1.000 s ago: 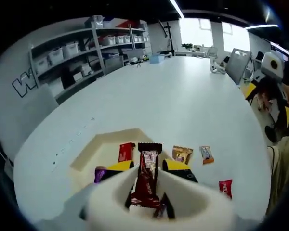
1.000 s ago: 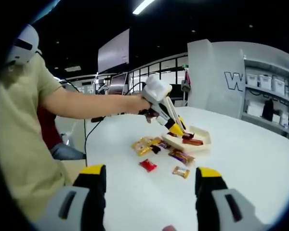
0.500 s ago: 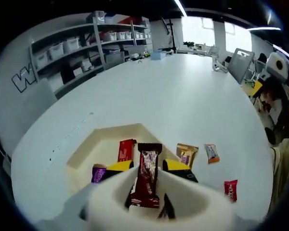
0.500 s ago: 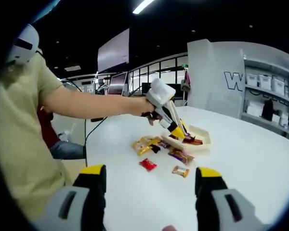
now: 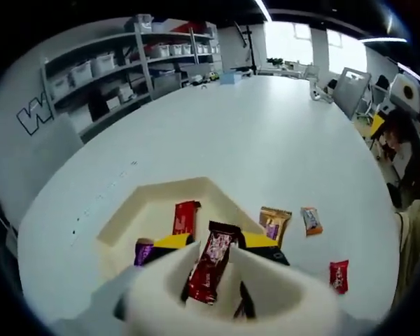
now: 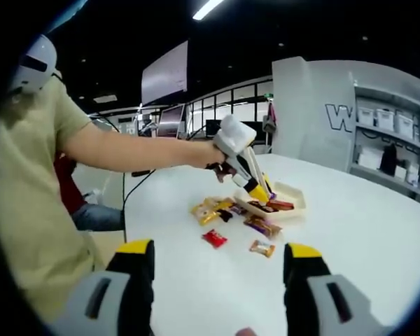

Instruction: Place the target food into the container with the food tongs after gripping and lifting it, then release it inside without dropping or visibly crushing the food.

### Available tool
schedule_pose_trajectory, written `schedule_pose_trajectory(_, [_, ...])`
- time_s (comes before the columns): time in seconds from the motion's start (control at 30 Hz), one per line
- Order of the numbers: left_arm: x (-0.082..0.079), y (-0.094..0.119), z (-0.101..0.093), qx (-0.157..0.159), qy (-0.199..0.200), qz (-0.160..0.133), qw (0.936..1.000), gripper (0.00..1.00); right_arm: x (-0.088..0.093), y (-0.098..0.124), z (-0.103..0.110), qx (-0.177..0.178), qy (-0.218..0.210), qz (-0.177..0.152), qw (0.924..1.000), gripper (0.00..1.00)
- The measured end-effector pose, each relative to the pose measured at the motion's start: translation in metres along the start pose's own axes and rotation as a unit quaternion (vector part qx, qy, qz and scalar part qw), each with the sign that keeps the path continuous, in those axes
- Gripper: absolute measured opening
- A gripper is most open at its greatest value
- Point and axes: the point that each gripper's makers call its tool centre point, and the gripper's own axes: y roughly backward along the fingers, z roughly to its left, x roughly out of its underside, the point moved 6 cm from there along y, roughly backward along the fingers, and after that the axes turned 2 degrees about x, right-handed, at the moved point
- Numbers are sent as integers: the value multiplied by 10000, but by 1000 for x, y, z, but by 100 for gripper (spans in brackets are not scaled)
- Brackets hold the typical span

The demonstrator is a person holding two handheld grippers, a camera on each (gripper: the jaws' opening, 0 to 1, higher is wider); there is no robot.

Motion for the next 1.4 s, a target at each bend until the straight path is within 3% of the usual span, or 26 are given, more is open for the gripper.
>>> schedule_pose_trajectory(0.47, [1, 17, -6, 13, -29, -71, 10000, 25, 0, -2, 2, -37, 4, -17, 10000, 74])
schedule_pose_trajectory(0.87, [4, 27, -29, 142, -97, -285, 9994, 25, -1, -3, 3, -48, 11, -38, 10000, 74])
schedule_pose_trajectory(1.13, [1, 23, -50, 299, -333, -357, 9984, 25, -1, -3, 5, -45, 12, -28, 10000, 74])
schedule_pose_trajectory(1.4, [5, 8, -67, 368, -657, -241, 9969, 25, 1, -3, 6, -53, -2, -8, 10000, 74])
